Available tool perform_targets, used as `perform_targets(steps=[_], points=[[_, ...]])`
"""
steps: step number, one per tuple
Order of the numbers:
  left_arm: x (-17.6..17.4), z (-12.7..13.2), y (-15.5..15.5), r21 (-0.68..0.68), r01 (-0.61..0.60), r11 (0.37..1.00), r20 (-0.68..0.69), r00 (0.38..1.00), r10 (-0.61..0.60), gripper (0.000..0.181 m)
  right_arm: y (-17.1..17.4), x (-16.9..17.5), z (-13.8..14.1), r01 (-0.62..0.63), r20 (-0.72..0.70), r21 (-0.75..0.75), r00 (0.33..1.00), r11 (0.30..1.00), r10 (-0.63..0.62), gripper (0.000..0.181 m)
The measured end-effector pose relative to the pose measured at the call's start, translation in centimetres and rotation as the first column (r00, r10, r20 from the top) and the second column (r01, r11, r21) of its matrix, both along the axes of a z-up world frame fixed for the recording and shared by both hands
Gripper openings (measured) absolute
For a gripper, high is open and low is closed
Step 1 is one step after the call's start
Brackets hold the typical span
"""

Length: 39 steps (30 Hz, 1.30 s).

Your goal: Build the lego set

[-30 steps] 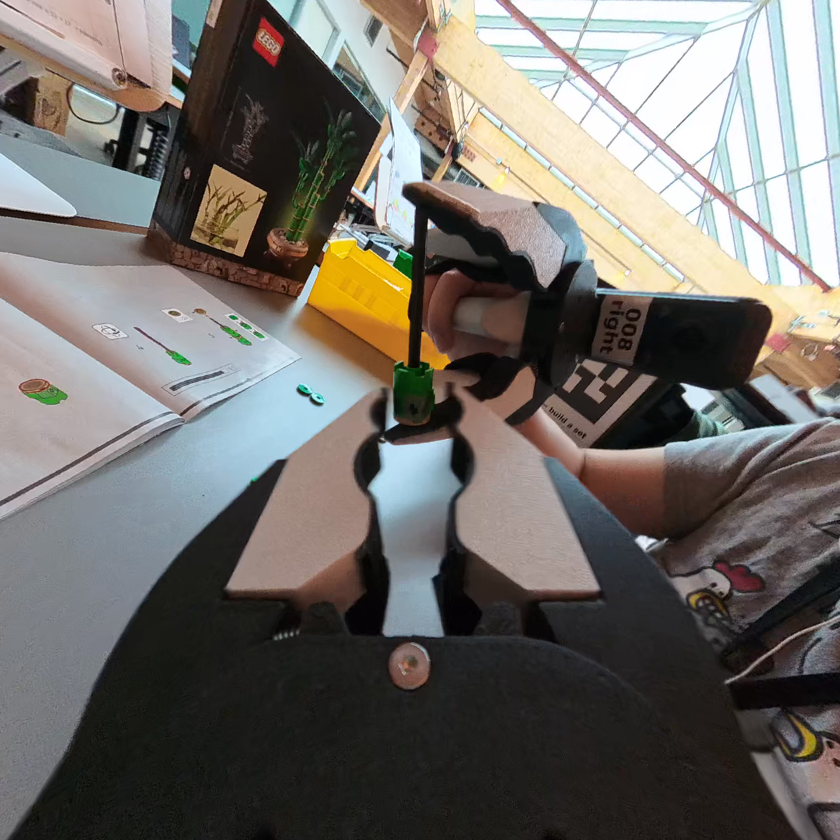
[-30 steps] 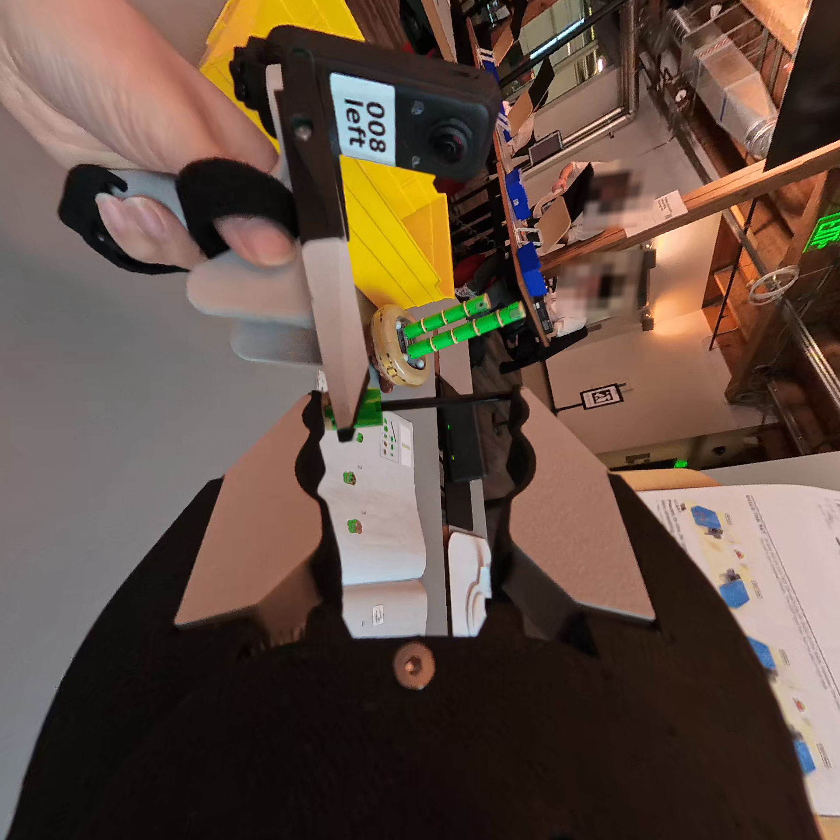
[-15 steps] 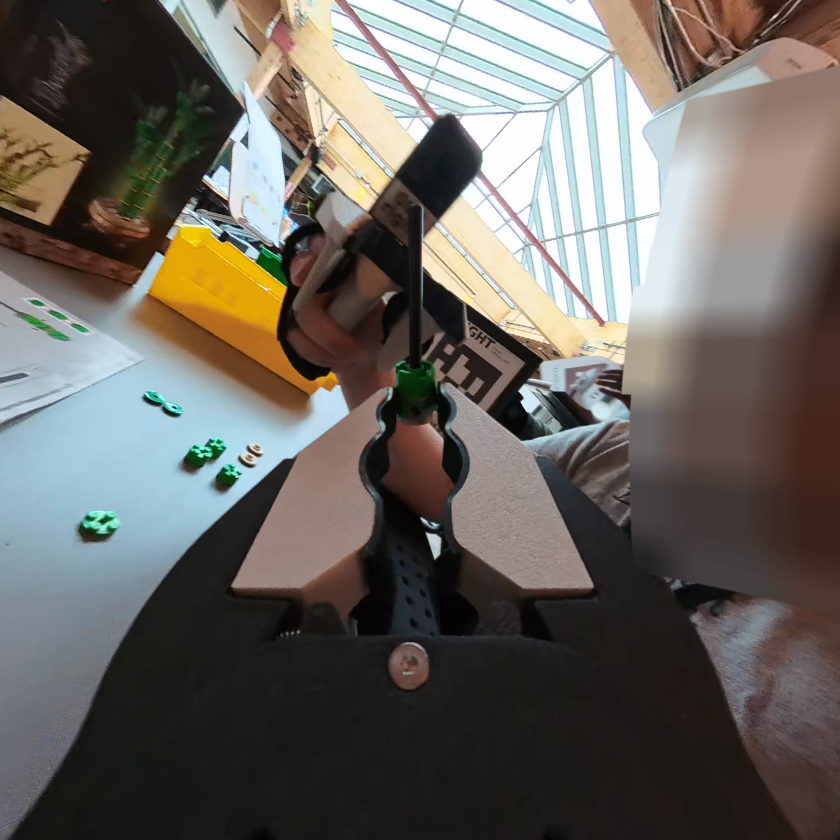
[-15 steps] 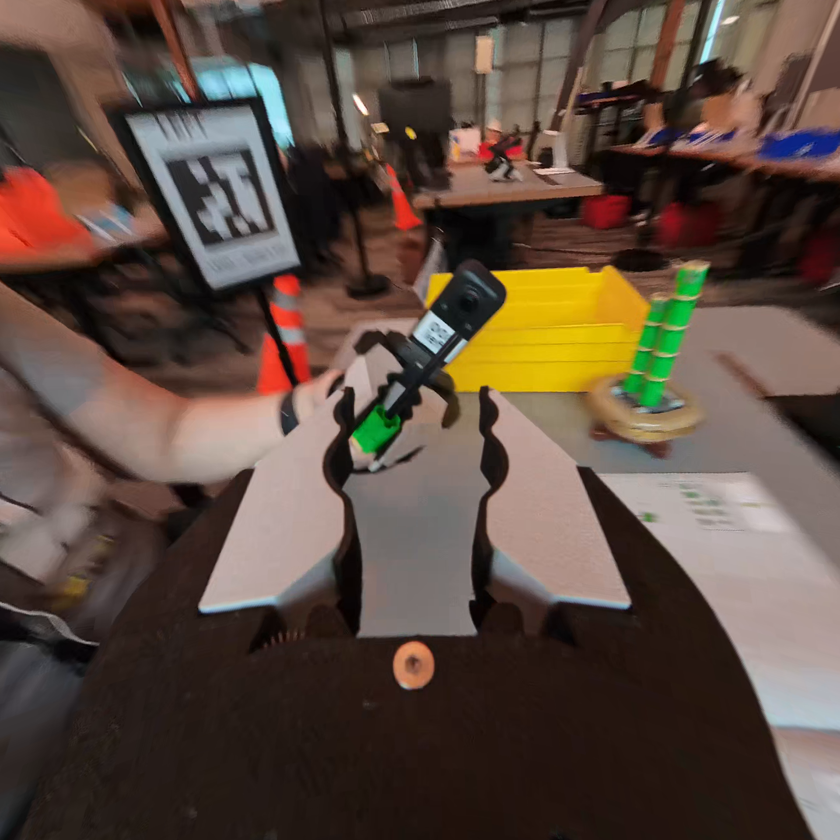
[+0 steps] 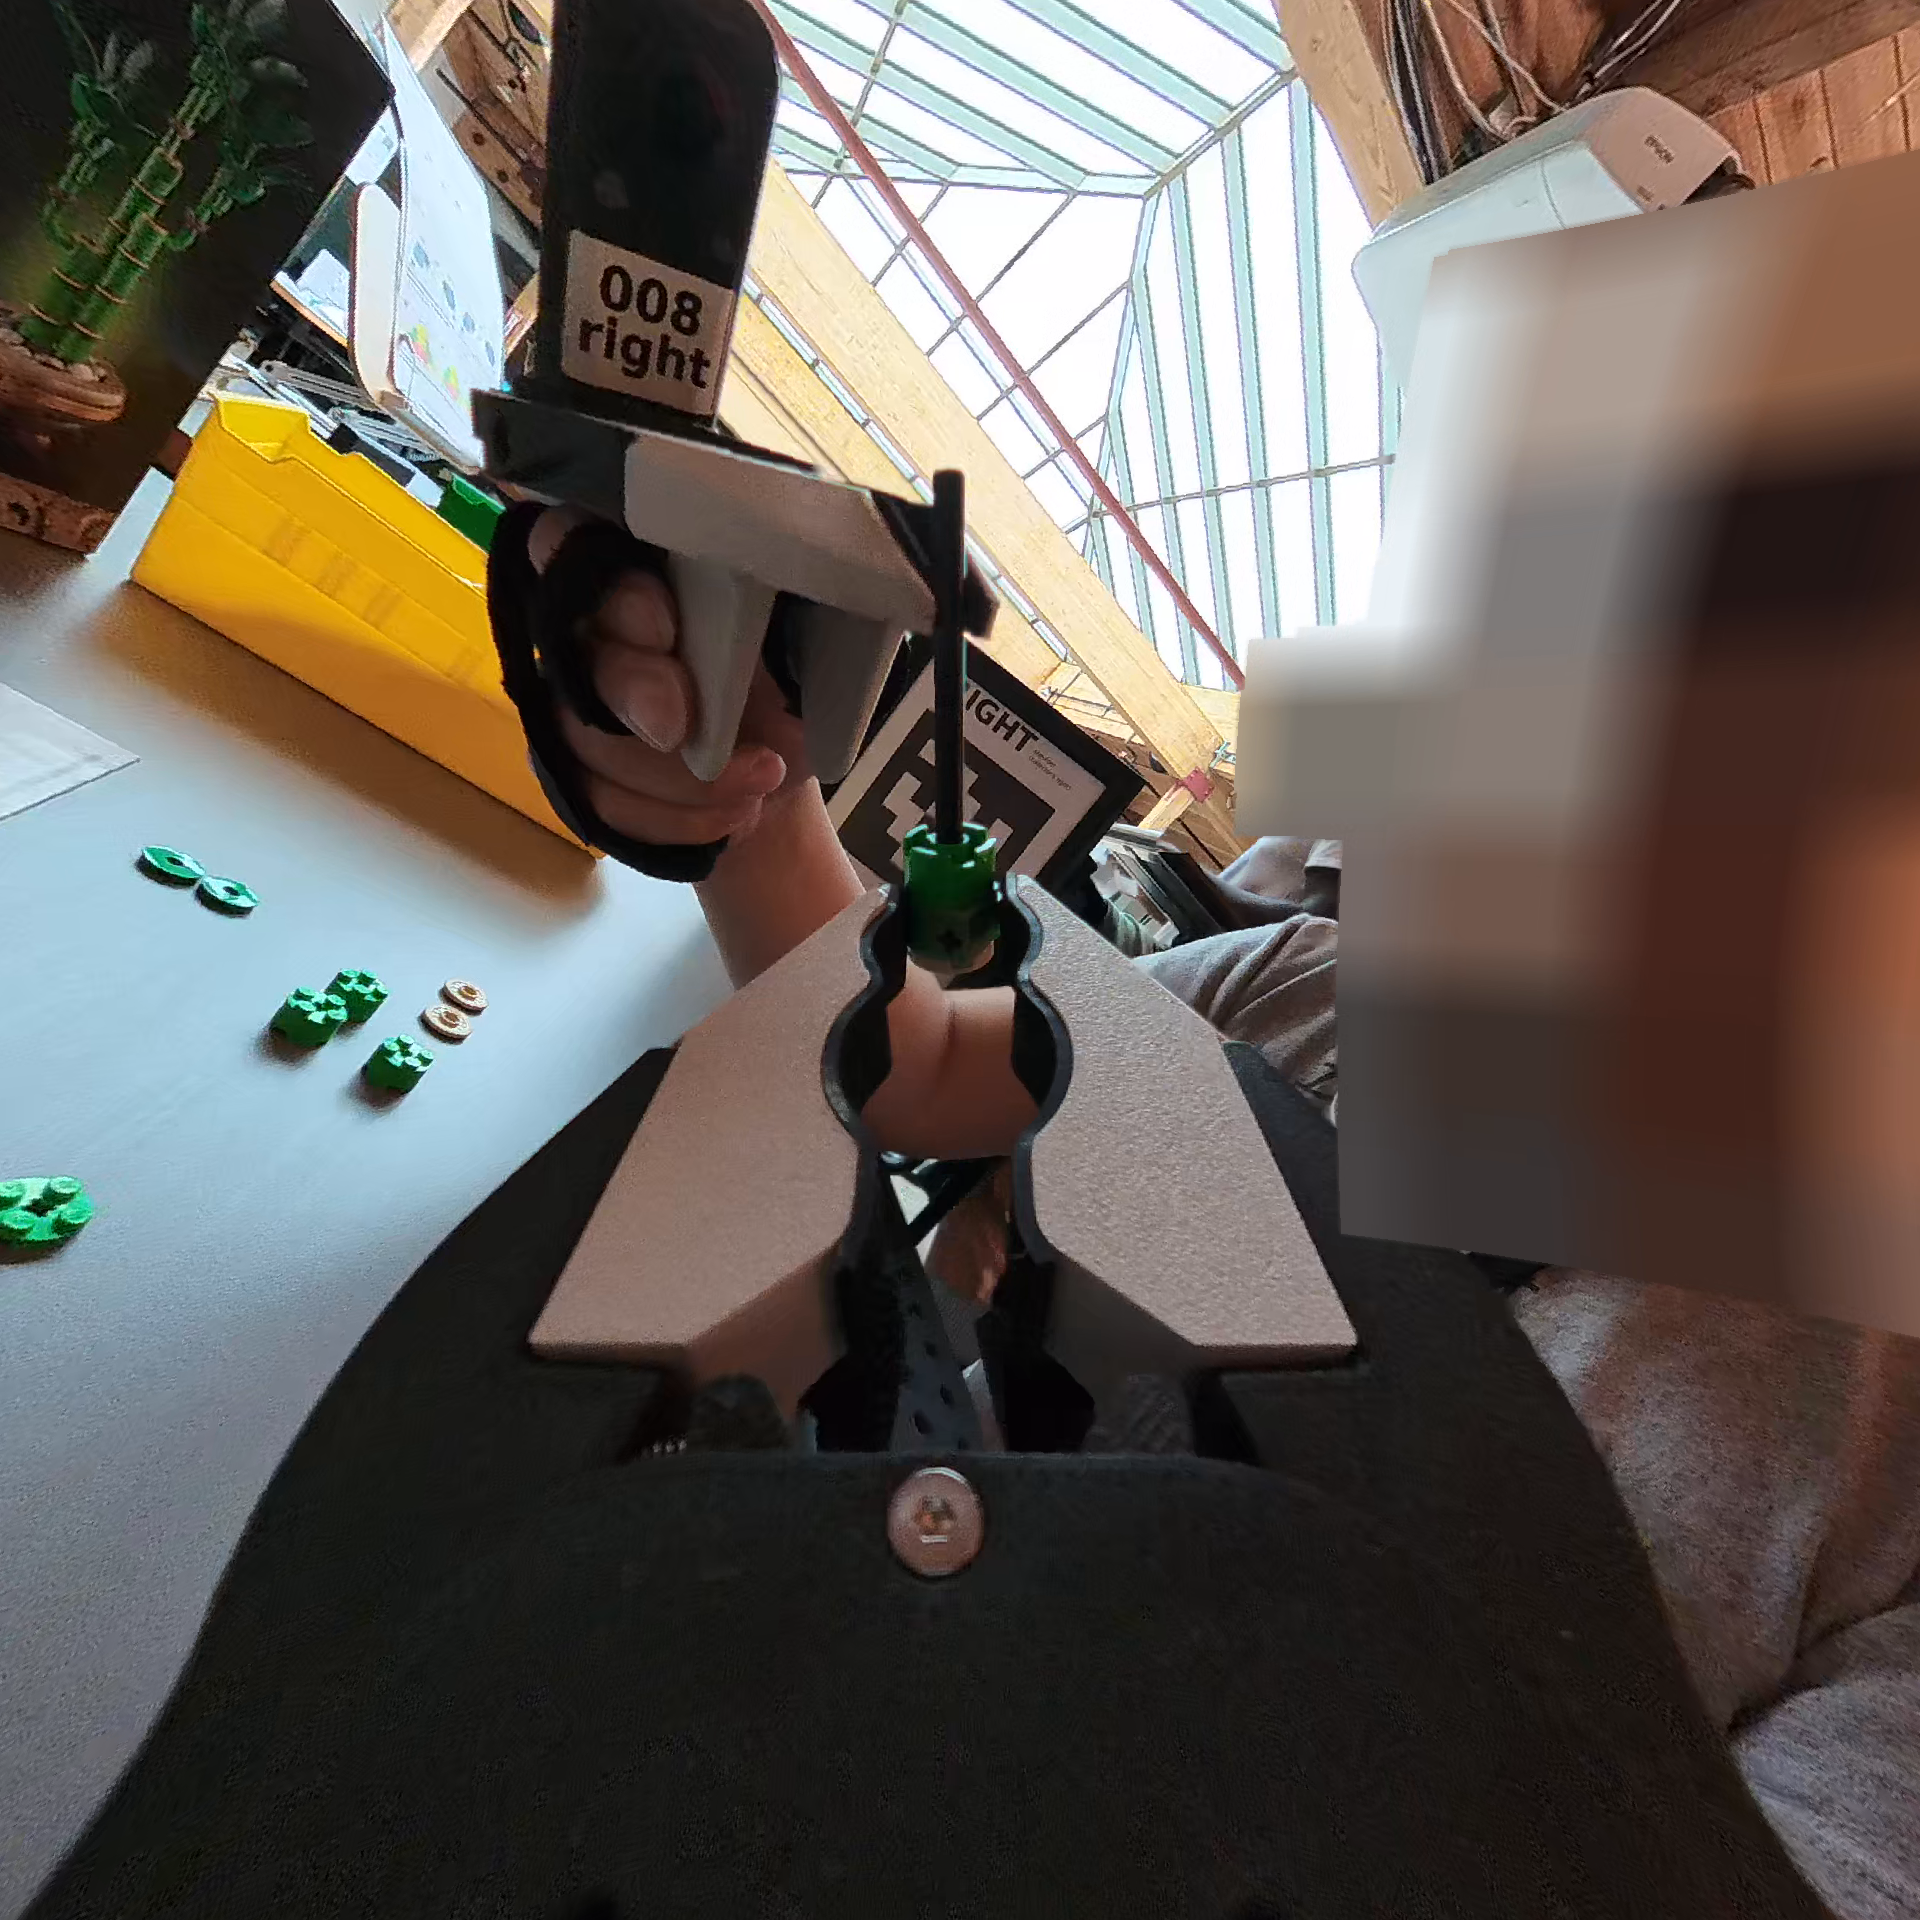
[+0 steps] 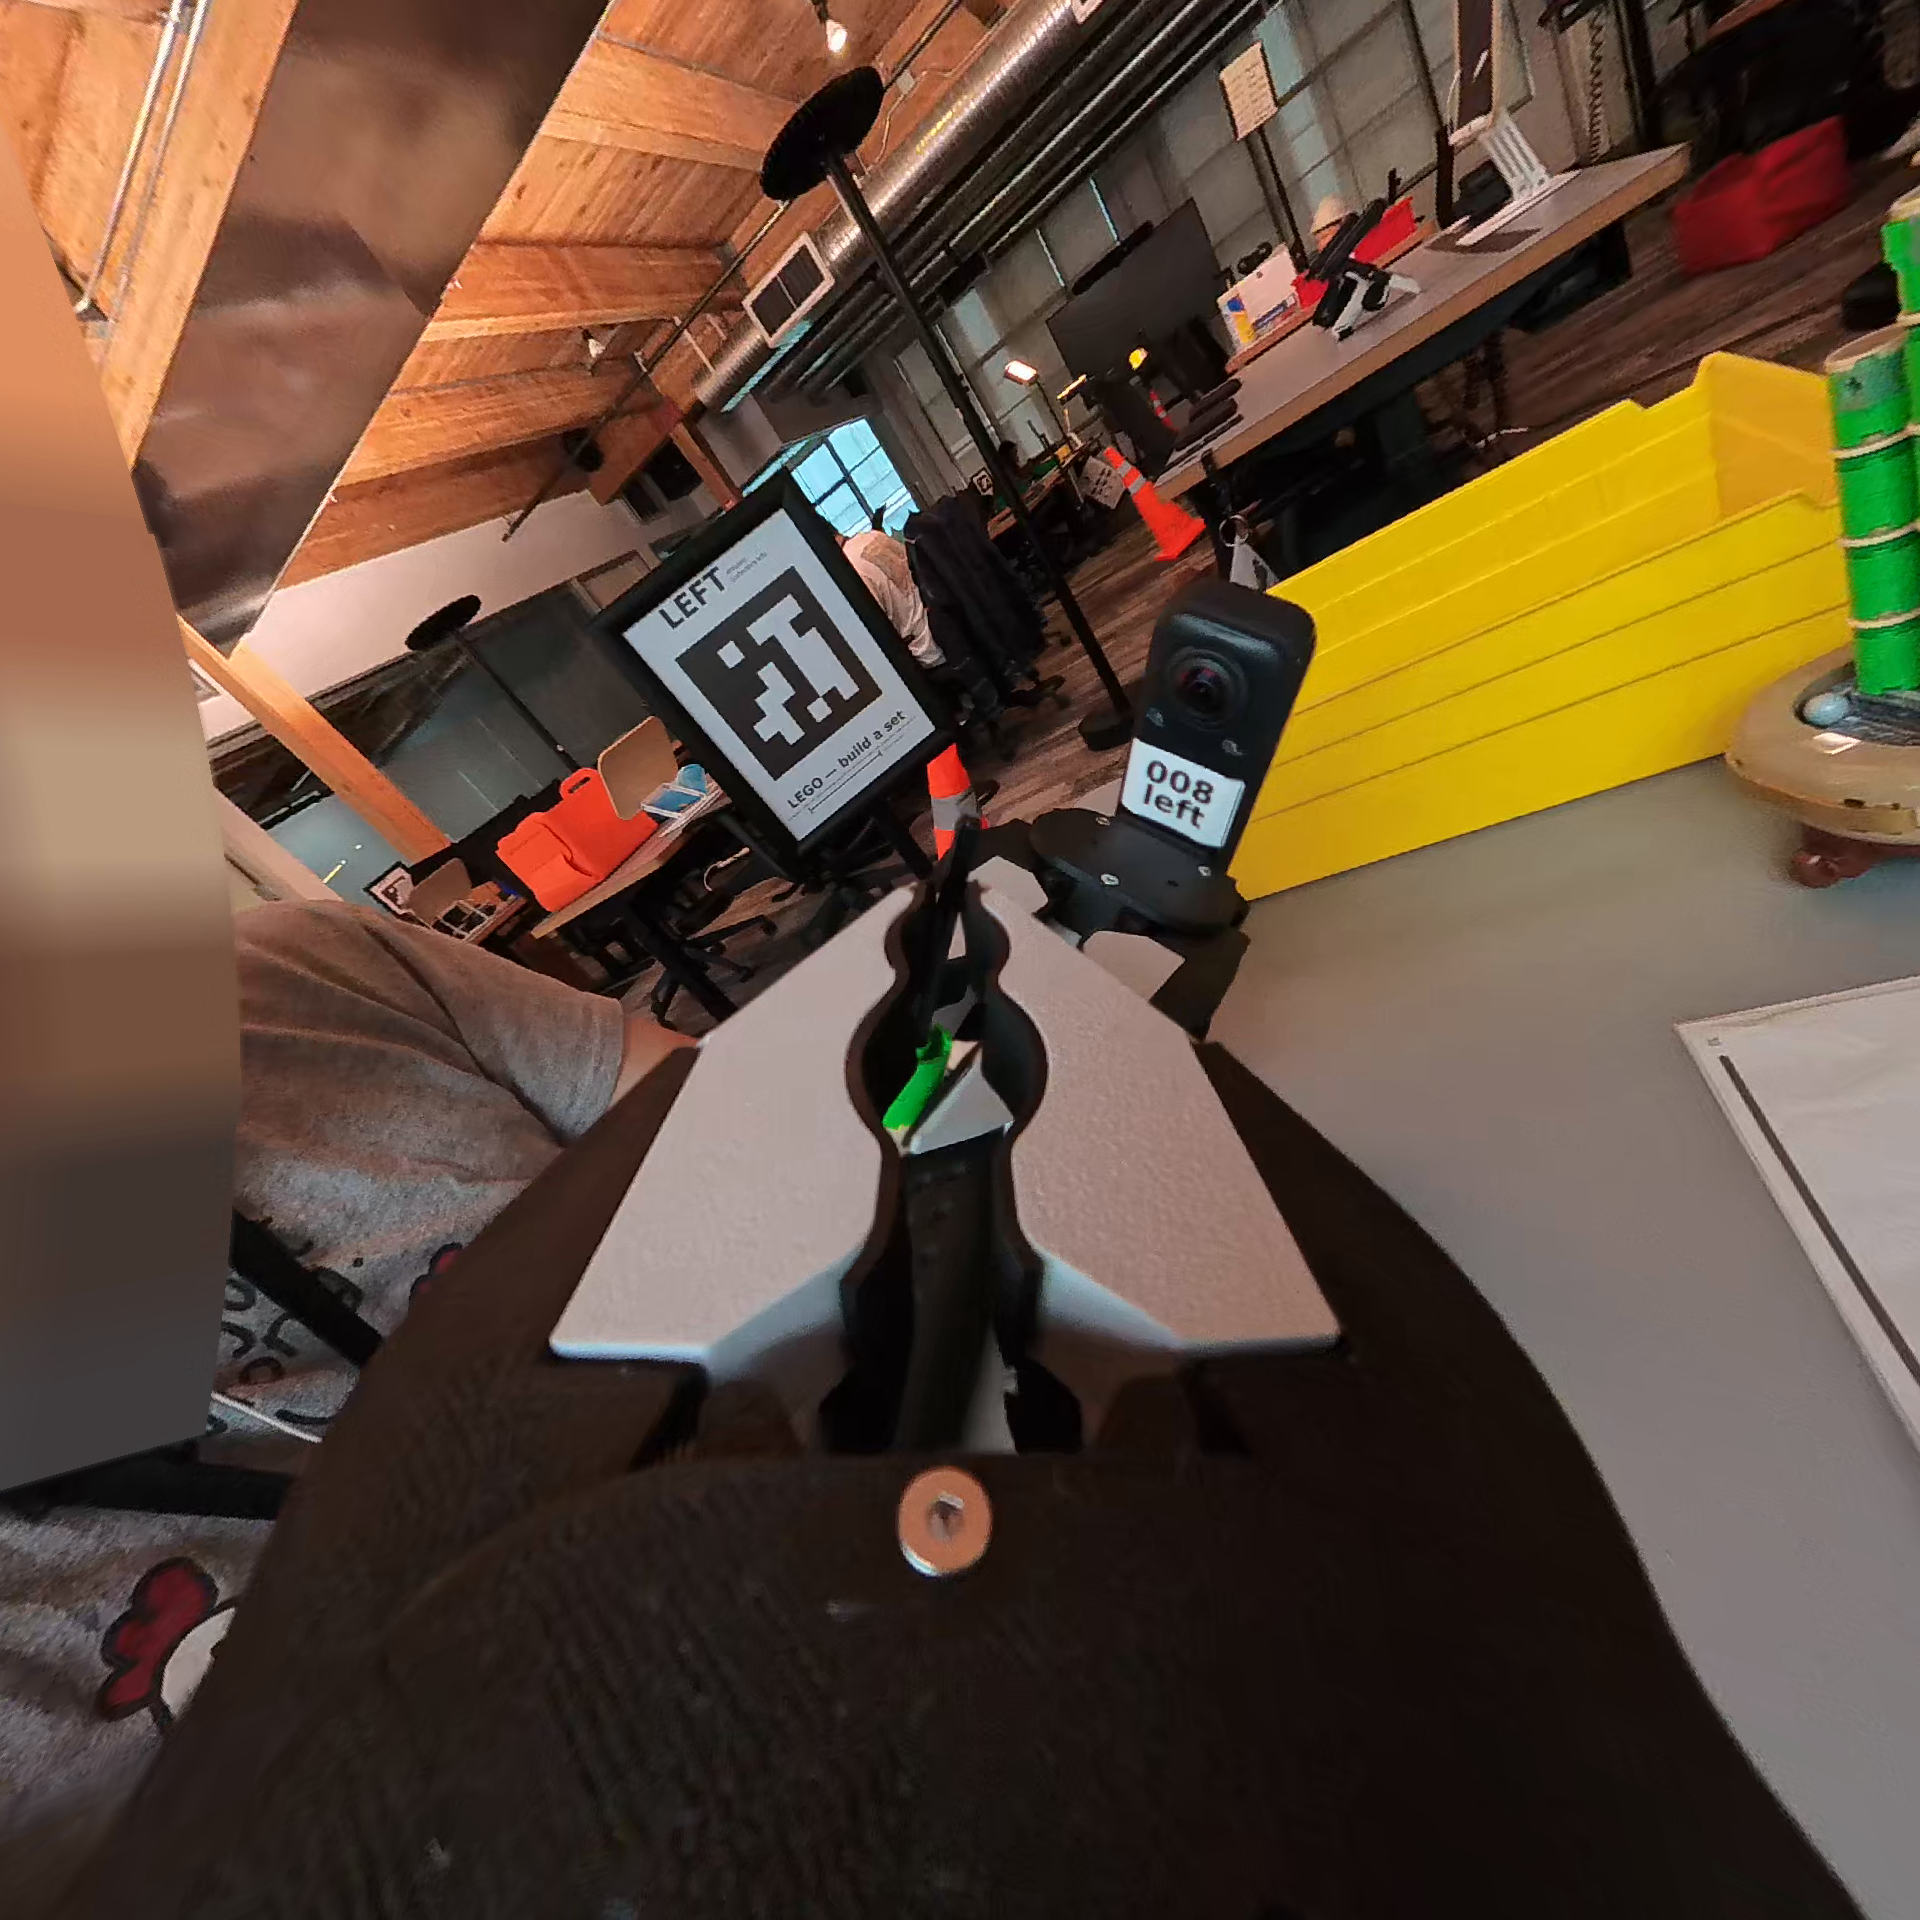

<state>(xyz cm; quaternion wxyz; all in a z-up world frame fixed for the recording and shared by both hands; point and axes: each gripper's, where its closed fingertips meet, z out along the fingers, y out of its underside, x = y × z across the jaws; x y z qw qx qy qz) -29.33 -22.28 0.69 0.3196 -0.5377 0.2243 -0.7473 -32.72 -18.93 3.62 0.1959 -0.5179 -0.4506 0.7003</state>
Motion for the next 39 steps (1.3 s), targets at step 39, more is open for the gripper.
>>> perform_targets(steps=[39], points=[[0.1, -4.4, 5.1, 0.225, -0.363, 0.904, -0.311, 0.853, 0.420, 0.045, 11.5, 11.5, -1.3, 0.343, 0.007, 0.043, 0.939, 0.938, -0.343, 0.003]])
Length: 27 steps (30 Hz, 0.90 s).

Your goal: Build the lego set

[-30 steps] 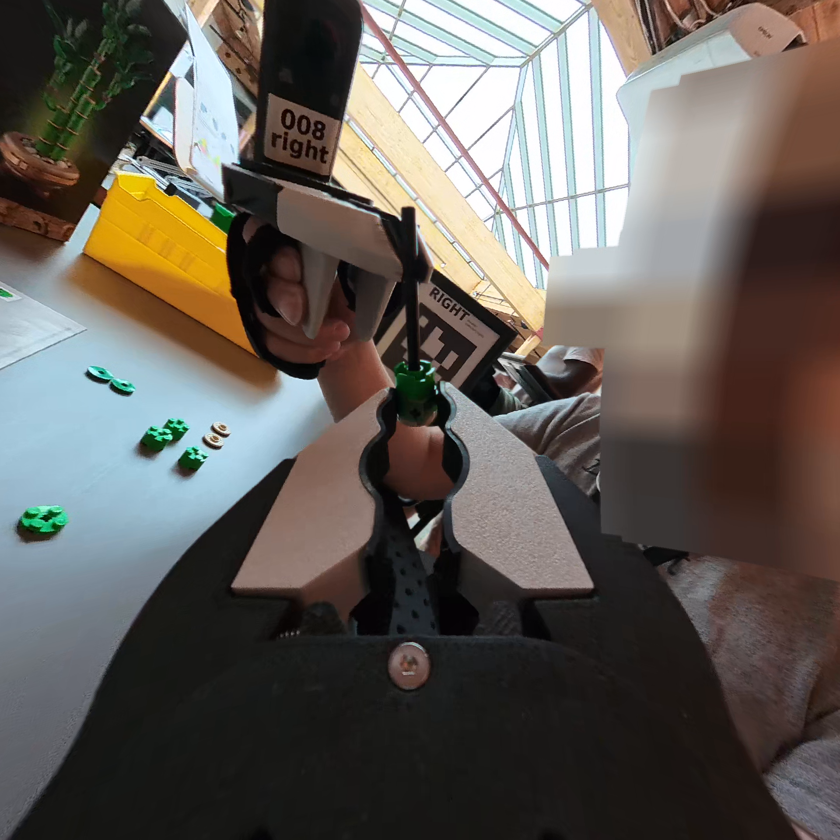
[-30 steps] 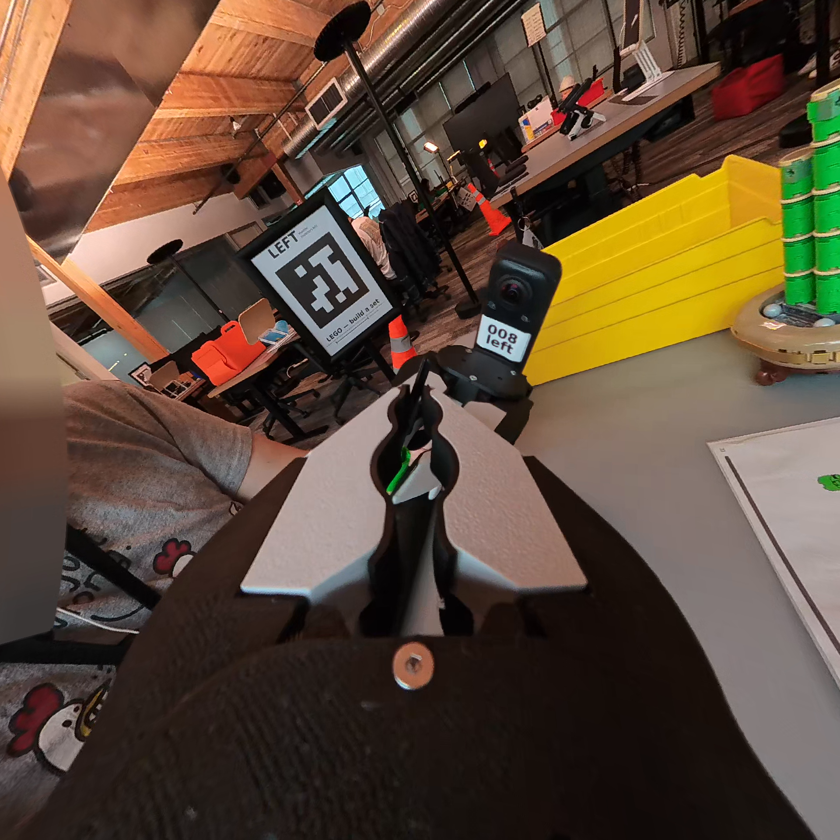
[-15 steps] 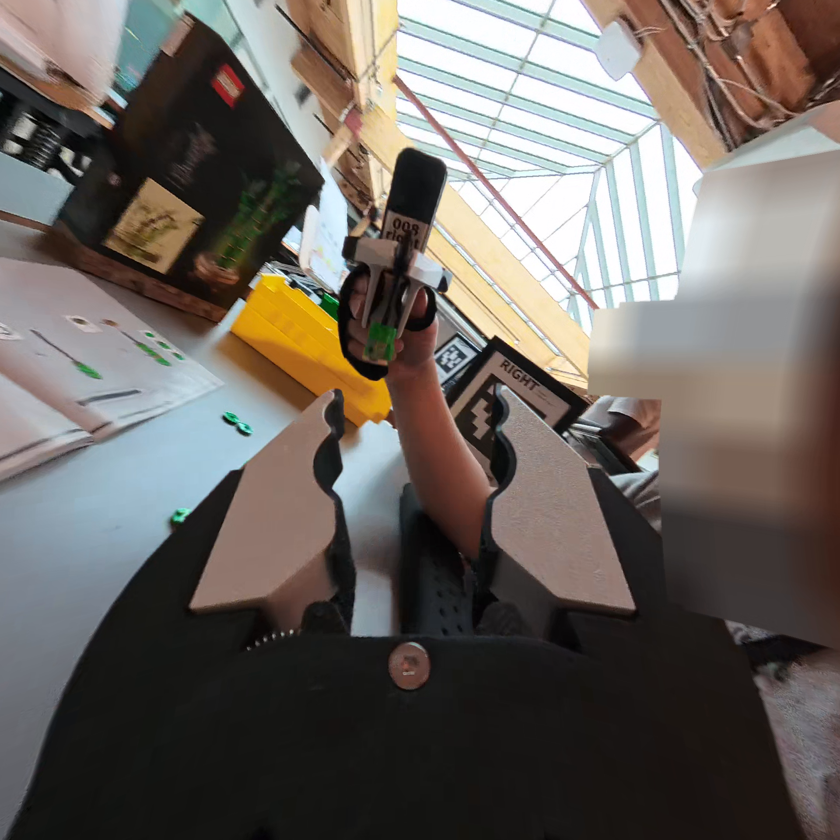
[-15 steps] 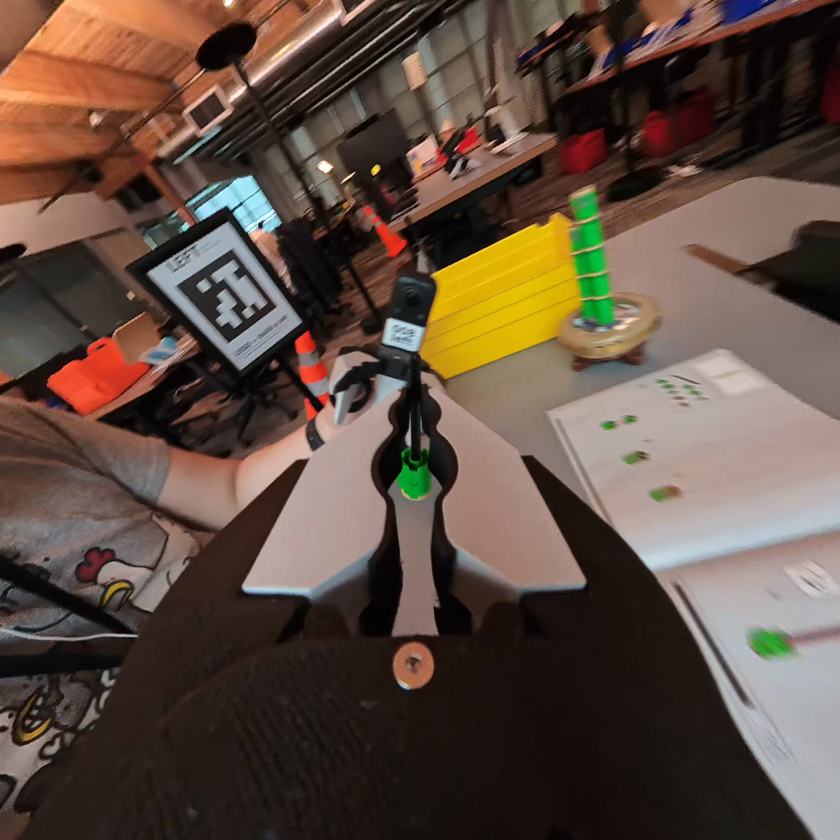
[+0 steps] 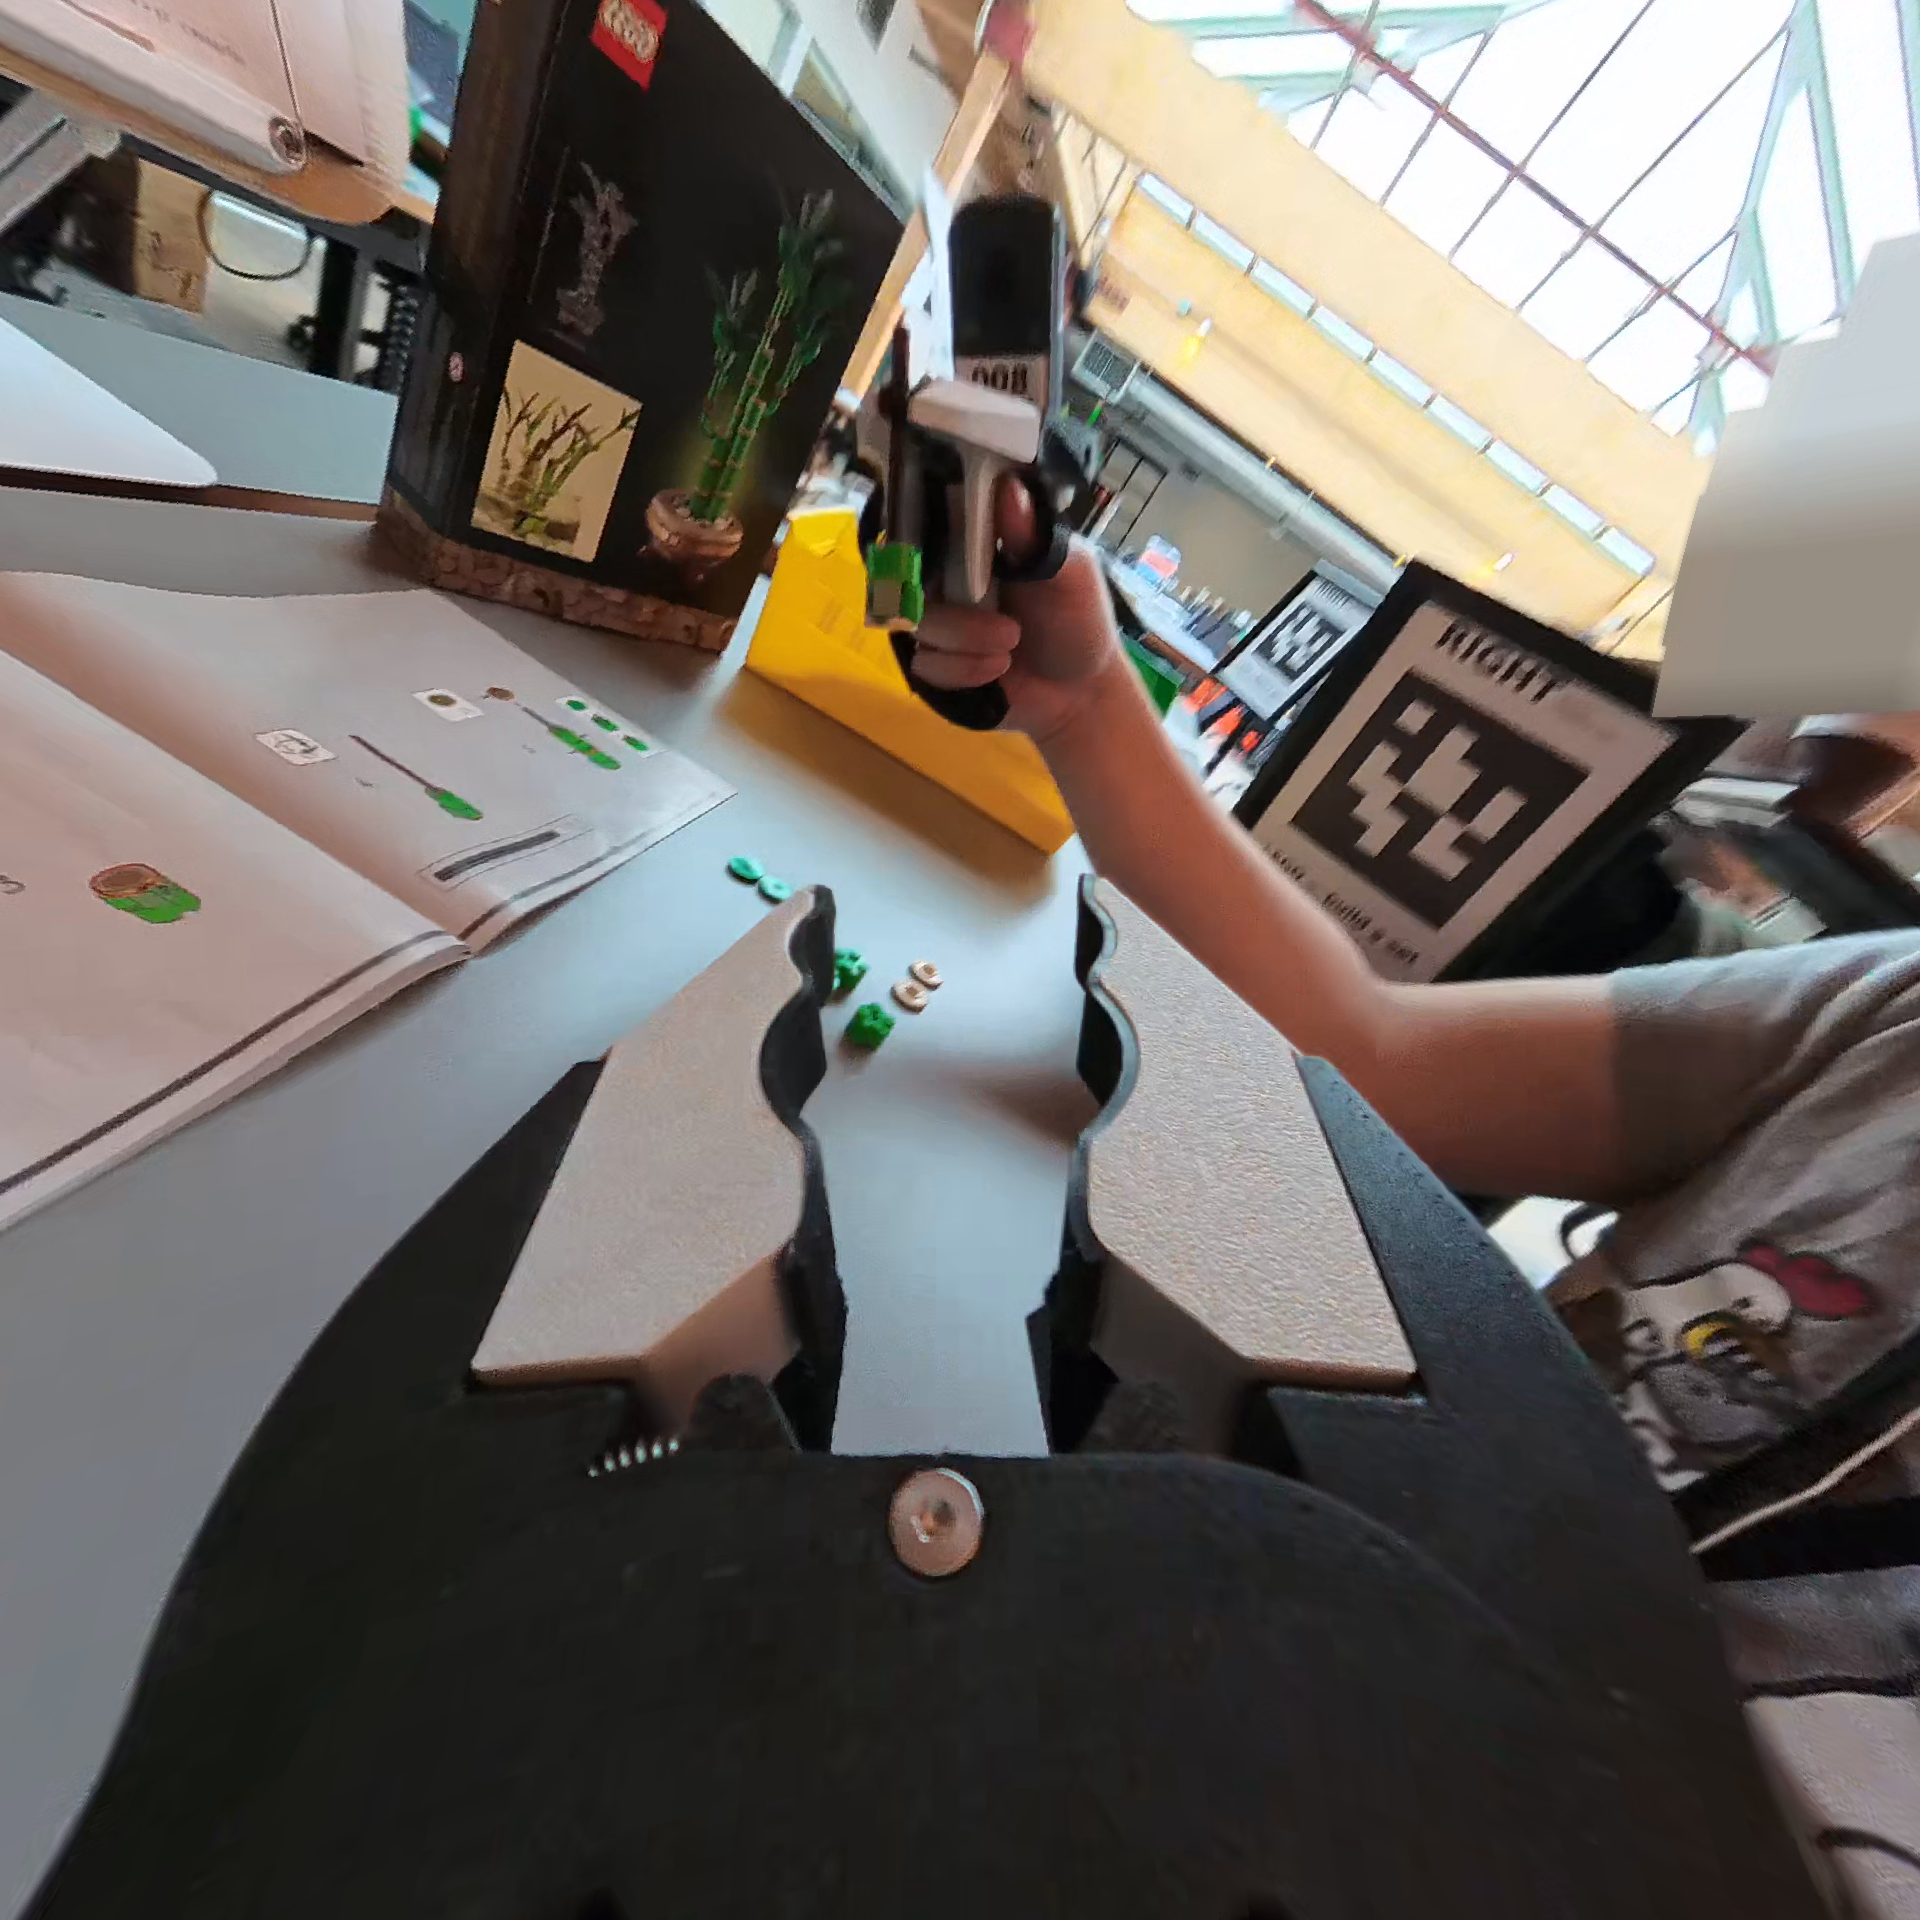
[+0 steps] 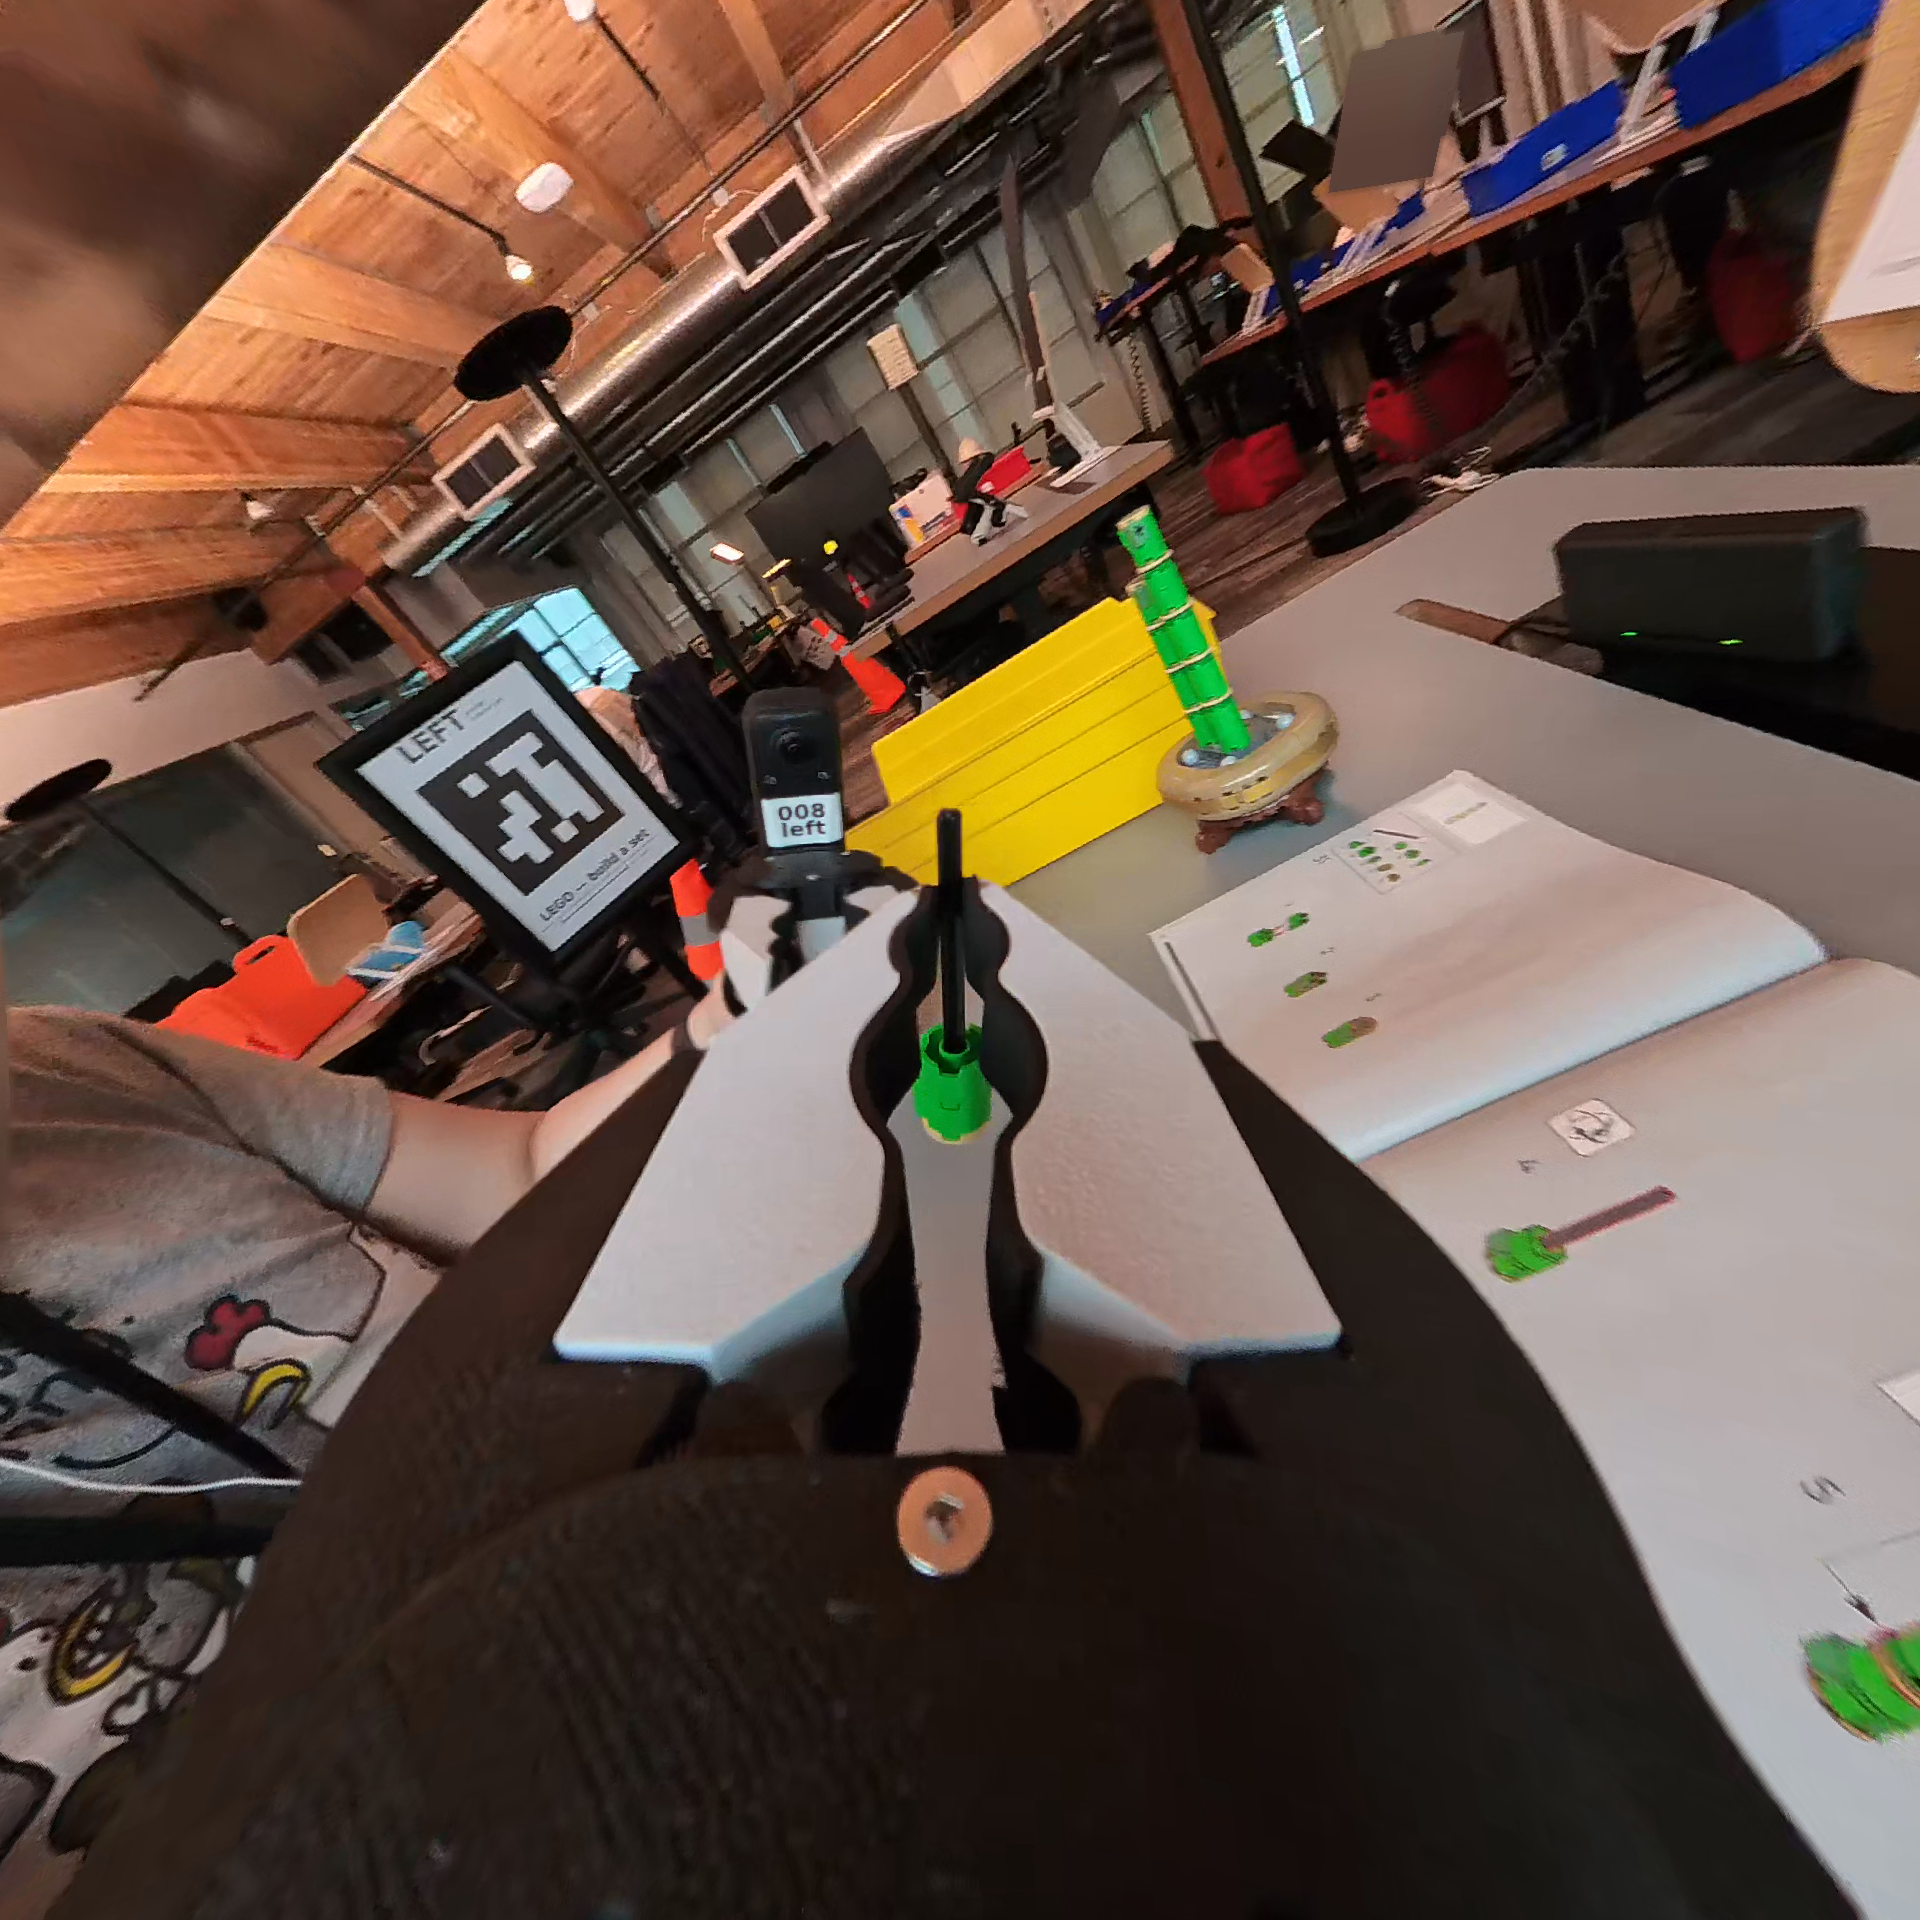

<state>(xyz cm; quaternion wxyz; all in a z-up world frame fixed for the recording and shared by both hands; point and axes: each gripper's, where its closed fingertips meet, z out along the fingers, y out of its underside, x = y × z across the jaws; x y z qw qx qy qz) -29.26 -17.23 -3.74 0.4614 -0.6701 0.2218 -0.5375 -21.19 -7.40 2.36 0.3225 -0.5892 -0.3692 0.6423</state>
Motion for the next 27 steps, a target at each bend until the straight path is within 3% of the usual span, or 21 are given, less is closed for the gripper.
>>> perform_targets(steps=[8, 12, 14, 20, 27], points=[[3.7, -1.5, -1.2, 0.107, 0.080, 0.991, -0.171, 0.983, -0.061, 0.036, -4.4, -0.4, 1.8, -0.254, -0.129, 0.068, 0.957, 0.965, 0.261, 0.002], [4.9, -1.1, -1.2, 0.111, 0.104, 0.988, -0.169, 0.982, -0.084, 0.035, -5.2, -0.4, 1.5, -0.267, -0.088, 0.125, 0.956, 0.956, 0.279, 0.003], [5.2, -0.6, -0.6, 0.119, 0.101, 0.988, -0.169, 0.982, -0.080, 0.035, -4.6, -0.2, 1.6, -0.220, -0.068, 0.144, 0.970, 0.965, 0.232, 0.003], [4.3, 0.5, 2.3, 0.168, 0.007, 0.986, -0.232, 0.972, 0.033, 0.033, 0.1, 0.9, 0.6, 0.077, 0.058, 0.241, 0.994, 0.967, -0.094, 0.003], [5.0, 2.5, 6.3, 0.197, -0.006, 0.980, -0.289, 0.955, 0.063, 0.035, 2.1, 1.9, -0.9, 0.144, 0.092, 0.220, 0.981, 0.965, -0.168, 0.003]])
